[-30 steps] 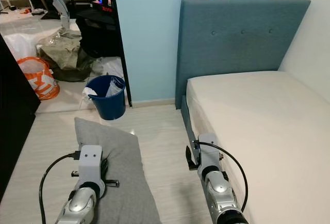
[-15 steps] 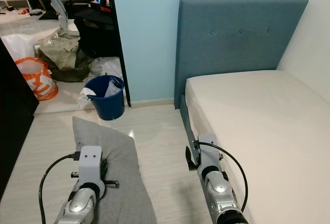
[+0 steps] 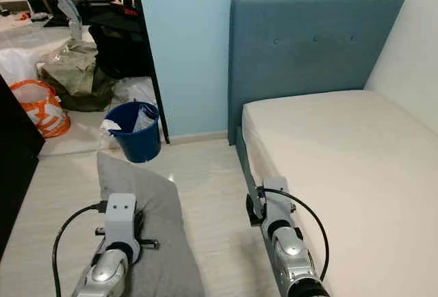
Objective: Clean up the room
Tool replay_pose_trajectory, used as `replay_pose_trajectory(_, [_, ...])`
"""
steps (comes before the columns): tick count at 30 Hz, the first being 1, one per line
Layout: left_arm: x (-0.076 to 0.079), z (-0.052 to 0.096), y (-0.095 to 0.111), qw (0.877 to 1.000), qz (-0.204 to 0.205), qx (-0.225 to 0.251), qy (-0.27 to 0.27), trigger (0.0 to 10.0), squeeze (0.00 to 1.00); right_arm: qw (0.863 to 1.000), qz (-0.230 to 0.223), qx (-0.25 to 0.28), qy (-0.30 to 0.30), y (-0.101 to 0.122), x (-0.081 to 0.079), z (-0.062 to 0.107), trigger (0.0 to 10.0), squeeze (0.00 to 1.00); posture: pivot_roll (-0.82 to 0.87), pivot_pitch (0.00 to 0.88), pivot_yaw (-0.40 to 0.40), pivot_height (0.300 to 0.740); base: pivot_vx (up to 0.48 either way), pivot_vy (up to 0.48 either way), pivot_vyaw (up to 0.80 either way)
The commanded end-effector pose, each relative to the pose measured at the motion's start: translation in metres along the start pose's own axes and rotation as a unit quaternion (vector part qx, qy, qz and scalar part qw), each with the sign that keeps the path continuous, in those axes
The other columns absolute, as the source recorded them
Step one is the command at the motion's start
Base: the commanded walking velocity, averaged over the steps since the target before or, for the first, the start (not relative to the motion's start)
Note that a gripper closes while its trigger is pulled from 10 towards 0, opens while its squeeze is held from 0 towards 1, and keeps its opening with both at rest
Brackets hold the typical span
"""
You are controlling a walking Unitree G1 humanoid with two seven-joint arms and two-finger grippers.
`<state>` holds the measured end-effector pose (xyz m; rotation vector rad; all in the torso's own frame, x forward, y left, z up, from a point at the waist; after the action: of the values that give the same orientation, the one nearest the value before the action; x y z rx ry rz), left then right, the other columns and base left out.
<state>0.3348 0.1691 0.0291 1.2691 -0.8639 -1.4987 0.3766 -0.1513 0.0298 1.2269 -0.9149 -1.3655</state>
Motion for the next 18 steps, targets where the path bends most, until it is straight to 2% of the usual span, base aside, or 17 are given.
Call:
replay_pose_trajectory(1, [-0.0019, -0.0013, 0.0133, 1.0, 0.003, 0.027, 0.005, 10.0, 0.0, 1.0, -0.006, -0.012, -0.007, -0.0078, 0.004, 0.0035, 10.0, 0.0, 0.03, 0.081, -0.038, 0.74, 0.364, 0.0, 0.0])
replay_pose_trajectory(18, [-0.0042, -0.0003, 0.0123, 1.0, 0.002, 0.027, 0.005, 10.0, 0.0, 1.0, -0.006, -0.012, -0.006, -0.0086, 0.0032, 0.0037, 10.0, 0.0, 0.04, 0.085, -0.037, 0.74, 0.36, 0.0, 0.0])
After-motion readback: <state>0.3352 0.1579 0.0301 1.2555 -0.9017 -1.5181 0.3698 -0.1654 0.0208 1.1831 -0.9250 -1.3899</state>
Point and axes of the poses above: a point about 5 cm out from each wrist's last joint towards the gripper, its own z axis pointing back from the gripper into the wrist, its own y axis along the axis of the wrist's last joint, x = y × z, the point moved 6 cm from there along -z, pointing out of the wrist towards the gripper, and after that the axes turned 15 degrees about -z, right-handed, at the moved point
